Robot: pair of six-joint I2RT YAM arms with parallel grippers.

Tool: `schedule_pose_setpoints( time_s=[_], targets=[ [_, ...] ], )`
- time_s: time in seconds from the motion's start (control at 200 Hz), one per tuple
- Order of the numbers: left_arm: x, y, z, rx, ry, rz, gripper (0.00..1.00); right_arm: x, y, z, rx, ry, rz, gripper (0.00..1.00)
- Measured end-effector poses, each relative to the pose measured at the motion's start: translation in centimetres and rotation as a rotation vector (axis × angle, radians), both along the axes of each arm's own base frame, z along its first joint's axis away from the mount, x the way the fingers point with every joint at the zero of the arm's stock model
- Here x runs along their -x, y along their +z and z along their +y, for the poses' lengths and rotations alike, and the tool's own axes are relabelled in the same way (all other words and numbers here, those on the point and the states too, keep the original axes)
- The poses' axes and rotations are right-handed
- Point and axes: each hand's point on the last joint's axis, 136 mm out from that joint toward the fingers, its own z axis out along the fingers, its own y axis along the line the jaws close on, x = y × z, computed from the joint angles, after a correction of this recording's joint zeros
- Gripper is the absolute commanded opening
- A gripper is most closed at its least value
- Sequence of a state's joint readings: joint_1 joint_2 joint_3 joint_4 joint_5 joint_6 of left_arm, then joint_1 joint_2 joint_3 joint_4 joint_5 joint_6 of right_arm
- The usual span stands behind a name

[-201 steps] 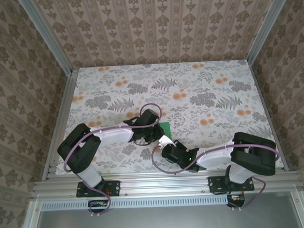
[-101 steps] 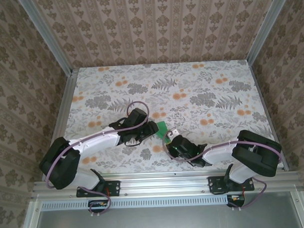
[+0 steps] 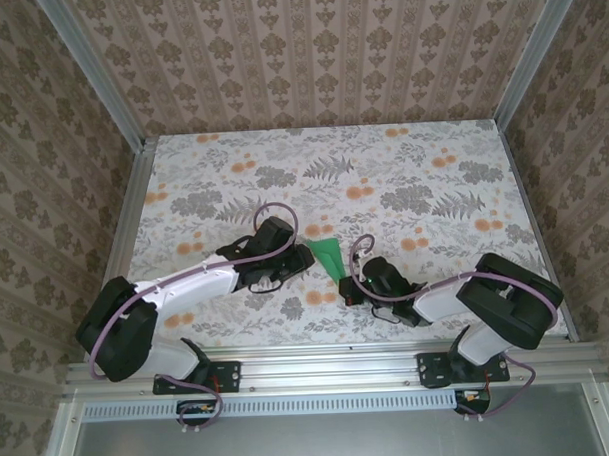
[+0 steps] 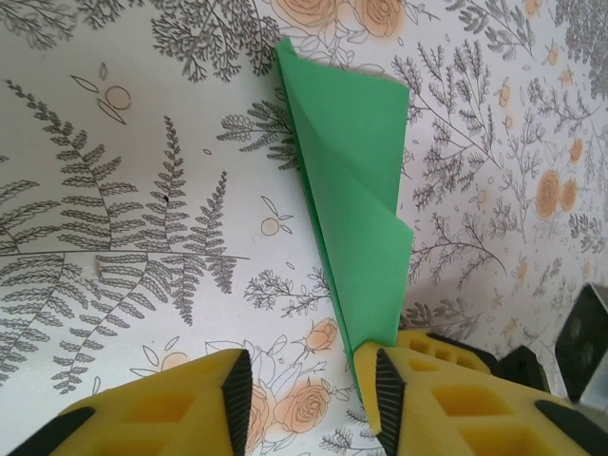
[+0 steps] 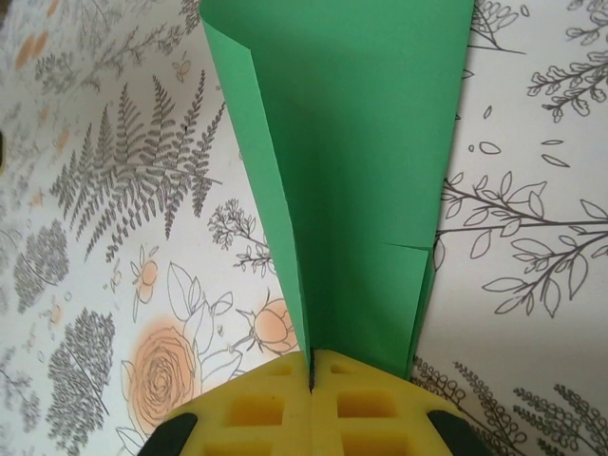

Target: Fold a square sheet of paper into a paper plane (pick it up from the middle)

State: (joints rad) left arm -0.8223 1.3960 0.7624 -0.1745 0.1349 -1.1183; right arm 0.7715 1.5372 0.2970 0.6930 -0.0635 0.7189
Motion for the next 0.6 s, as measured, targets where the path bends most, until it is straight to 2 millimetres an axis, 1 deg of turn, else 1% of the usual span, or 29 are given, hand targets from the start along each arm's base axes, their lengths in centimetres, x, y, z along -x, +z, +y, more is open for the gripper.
schedule_pose_setpoints(
  time_s=[0.14, 0.295, 0.45, 0.6],
  targets=[
    [0.2, -0.9, -0.4, -0.011, -0.027, 0.022, 0.36, -0.5, 0.0, 0.0, -0.083, -0.035, 0.052, 0.00],
    [0.0, -1.6, -1.5, -0.005, -0.053, 0.044, 0.35, -0.6, 0.1, -0.2, -0.140, -0.063, 0.086, 0.00],
    [-0.4, -1.6, -2.9, 0.011, -0.086, 0.049, 0.32, -0.6, 0.1, -0.4, -0.160, -0.081, 0.099, 0.01],
    [-1.0, -1.6, -4.5, 0.026, -0.115, 0.053, 0.26, -0.6, 0.1, -0.6, -0.170, -0.090, 0.103, 0.02]
  ],
)
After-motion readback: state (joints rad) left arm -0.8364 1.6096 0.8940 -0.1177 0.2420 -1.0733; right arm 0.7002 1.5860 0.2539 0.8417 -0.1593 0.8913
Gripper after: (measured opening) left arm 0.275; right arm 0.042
